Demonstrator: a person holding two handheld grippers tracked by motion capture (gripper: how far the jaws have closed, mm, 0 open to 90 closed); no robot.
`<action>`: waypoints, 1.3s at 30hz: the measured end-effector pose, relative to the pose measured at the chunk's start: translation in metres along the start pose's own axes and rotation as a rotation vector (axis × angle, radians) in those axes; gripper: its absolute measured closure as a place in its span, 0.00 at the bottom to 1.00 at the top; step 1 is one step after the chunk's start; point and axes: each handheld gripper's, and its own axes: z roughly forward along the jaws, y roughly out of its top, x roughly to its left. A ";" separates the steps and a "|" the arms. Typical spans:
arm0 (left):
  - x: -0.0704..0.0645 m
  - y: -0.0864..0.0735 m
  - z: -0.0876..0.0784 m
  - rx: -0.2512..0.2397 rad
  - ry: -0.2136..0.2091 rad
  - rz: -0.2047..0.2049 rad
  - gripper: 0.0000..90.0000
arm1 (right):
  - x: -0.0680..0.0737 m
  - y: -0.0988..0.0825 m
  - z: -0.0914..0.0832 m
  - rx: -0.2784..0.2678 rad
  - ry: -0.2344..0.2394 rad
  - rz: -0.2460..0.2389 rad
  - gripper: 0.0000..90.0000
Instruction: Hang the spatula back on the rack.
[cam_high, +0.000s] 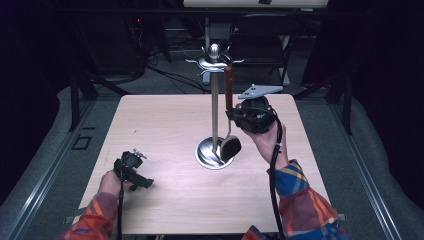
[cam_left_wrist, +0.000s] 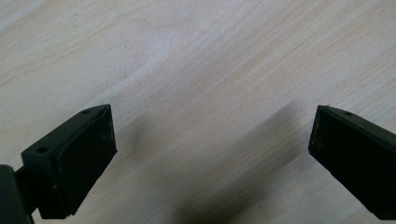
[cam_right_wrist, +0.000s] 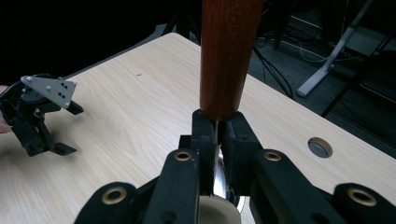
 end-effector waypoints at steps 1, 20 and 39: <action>0.000 -0.001 0.000 -0.001 0.001 -0.001 0.01 | 0.000 0.000 0.001 -0.005 0.006 0.000 0.93; -0.002 0.000 -0.001 0.003 0.001 0.009 0.01 | 0.002 -0.003 0.011 0.007 0.010 -0.013 0.89; -0.002 0.004 0.000 0.002 -0.003 0.016 0.01 | 0.010 -0.015 0.008 0.076 0.032 -0.026 0.42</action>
